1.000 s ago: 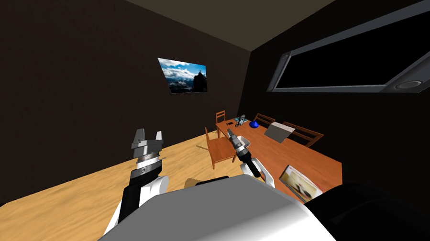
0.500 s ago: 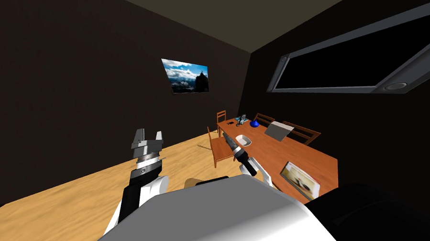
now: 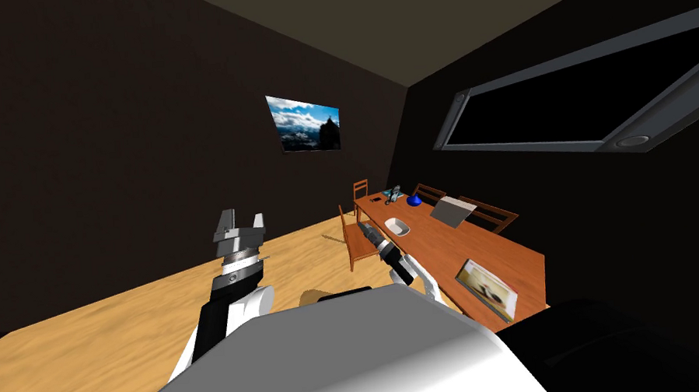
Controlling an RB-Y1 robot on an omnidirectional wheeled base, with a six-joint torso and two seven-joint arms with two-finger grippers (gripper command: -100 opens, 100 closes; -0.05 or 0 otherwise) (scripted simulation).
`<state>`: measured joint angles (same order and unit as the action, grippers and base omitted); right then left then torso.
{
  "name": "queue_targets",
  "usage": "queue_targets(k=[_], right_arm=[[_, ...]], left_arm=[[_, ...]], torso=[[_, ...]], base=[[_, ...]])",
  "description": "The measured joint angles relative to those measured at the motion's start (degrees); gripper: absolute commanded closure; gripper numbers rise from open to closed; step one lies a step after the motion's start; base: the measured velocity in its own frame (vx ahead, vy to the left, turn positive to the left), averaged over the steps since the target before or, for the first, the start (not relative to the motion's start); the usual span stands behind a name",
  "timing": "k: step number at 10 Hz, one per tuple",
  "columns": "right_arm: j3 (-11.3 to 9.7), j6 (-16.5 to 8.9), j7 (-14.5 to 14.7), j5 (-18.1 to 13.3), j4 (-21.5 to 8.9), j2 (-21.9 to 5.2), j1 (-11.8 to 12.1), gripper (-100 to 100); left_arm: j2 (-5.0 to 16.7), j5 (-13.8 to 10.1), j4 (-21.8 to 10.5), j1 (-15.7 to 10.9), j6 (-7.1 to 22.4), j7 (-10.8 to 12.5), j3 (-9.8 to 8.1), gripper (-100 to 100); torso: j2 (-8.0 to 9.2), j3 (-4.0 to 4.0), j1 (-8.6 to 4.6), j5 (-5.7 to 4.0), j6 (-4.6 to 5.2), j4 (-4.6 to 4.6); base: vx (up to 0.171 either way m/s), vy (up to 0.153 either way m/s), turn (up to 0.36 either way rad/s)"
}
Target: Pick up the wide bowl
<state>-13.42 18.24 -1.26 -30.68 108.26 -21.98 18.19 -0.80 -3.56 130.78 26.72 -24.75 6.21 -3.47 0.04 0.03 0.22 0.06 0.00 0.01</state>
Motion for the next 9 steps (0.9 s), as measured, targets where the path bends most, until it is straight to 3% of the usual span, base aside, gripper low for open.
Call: queue_targets(k=[2, 9], right_arm=[[-0.62, -0.81, 0.96, -2.71, -2.82, -1.26, -1.65, -100], [-3.51, -4.48, 5.77, -13.33, -8.36, -5.47, -3.84, -100]], left_arm=[[0.0, 0.0, 0.0, 0.0, 0.0, 0.0, 0.0, 0], [0.01, 0.0, 0.0, 0.0, 0.0, 0.0, -0.01, 0]], torso=[[-0.02, -0.01, -0.09, -0.02, 0.0, -0.01], [-0.05, -0.03, -0.29, -0.06, 0.01, -0.01]], base=[[-0.019, 0.035, -0.004], [-0.012, 0.002, 0.003]])
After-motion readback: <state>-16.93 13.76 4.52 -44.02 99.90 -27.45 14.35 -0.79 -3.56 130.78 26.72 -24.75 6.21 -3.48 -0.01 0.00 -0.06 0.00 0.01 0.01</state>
